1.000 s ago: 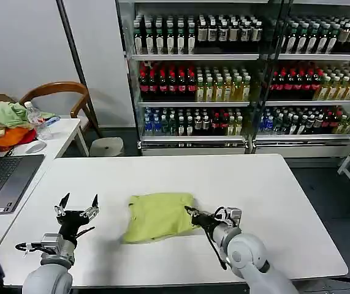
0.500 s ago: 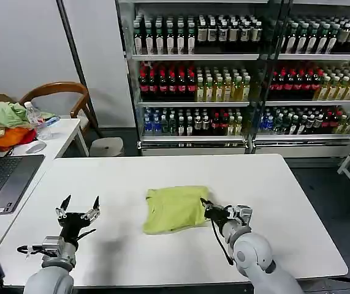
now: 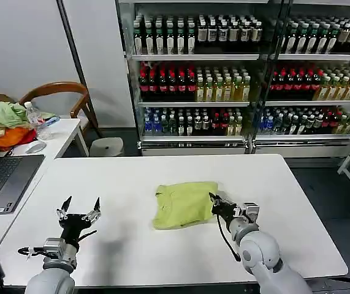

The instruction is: Fold and organize the clothes.

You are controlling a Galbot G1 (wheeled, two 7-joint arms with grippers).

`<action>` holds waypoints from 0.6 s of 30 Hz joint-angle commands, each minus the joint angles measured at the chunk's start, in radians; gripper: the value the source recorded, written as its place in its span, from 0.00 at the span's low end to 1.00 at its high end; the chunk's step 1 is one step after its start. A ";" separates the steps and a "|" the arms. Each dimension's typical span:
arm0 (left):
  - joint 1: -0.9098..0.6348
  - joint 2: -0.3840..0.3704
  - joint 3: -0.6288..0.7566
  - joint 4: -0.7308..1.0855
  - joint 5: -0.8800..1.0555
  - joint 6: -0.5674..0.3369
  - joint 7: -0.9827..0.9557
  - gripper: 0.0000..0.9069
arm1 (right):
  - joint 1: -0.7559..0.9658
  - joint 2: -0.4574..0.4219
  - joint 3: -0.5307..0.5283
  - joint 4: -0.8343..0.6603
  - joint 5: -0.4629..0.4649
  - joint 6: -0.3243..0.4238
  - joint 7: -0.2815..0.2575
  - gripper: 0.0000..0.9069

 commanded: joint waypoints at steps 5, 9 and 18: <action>-0.003 0.000 0.001 0.002 0.001 -0.002 0.000 1.00 | -0.034 -0.018 0.012 0.002 -0.100 -0.005 -0.031 1.00; -0.006 -0.006 0.005 -0.002 0.001 -0.001 0.000 1.00 | -0.035 -0.022 0.020 -0.001 -0.109 -0.004 -0.030 1.00; 0.003 -0.002 -0.007 -0.013 -0.001 -0.001 0.000 1.00 | -0.071 -0.050 0.073 0.071 -0.160 0.005 -0.042 1.00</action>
